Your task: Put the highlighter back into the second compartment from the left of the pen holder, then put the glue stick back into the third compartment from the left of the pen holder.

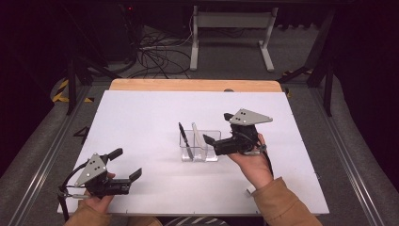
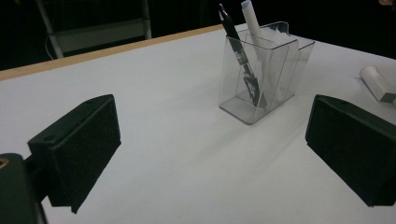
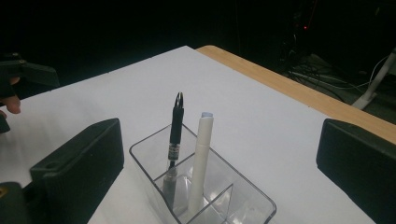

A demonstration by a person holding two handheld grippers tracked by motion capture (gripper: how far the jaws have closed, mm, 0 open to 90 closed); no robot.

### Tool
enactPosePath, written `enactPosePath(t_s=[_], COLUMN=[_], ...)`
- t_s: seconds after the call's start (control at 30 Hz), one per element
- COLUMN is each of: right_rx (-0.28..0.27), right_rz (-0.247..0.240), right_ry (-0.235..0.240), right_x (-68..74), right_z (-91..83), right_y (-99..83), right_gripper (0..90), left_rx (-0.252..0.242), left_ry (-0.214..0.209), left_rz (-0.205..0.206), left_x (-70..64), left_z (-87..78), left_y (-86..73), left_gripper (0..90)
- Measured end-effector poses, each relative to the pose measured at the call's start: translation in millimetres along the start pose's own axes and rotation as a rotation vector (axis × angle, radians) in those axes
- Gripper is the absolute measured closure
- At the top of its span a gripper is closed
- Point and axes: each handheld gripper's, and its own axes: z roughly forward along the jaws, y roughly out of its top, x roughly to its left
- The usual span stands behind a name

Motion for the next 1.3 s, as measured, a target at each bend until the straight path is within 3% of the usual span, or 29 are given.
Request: enactPosePath(t_s=[0.3,0.43,0.57,0.7,0.8,0.93,1.0,1.2,1.3], right_rx=[-0.029,-0.06,-0.024,0.007,0.028,0.015,0.006,0.031,0.026], right_rz=[0.024,0.052,0.107,0.118,0.147,0.11,0.101,0.041,0.043], right_ry=[-0.031,-0.073,-0.076,-0.042,-0.053,-0.08,-0.069,-0.112,-0.1], right_x=[-7.0,-8.4,-9.4,-8.4,-7.7,-9.7,-11.4,-11.8,-12.1], right_z=[-20.2,-30.1,-35.1,-39.7,-41.9,-49.1,-53.3,-60.4,-63.8], right_y=[-4.7,-8.0,-10.0,-11.7,-13.3,-15.2,-16.2,-20.4,-21.0], right_gripper=[0.6,0.7,0.7,1.0,3.5,3.5,3.7,6.5,11.0], left_rx=[-0.001,0.0,0.005,0.005,0.004,0.002,0.002,0.002,0.001], left_ry=[0.003,0.004,0.002,0.001,0.001,0.001,-0.001,-0.001,-0.001], left_rz=[0.002,0.001,0.003,0.008,0.007,0.006,0.004,0.006,0.007], left_x=[-0.3,-0.9,-0.6,-0.8,-0.6,-1.4,-1.1,-1.2,-1.2], left_z=[-0.4,0.0,0.5,0.6,0.8,1.2,1.4,1.7,1.7], left_y=[0.0,0.2,0.3,0.3,0.3,0.4,0.4,0.5,0.6], left_gripper=[4.1,4.1,4.1,4.1,4.1,4.1,4.1,4.1,4.1])
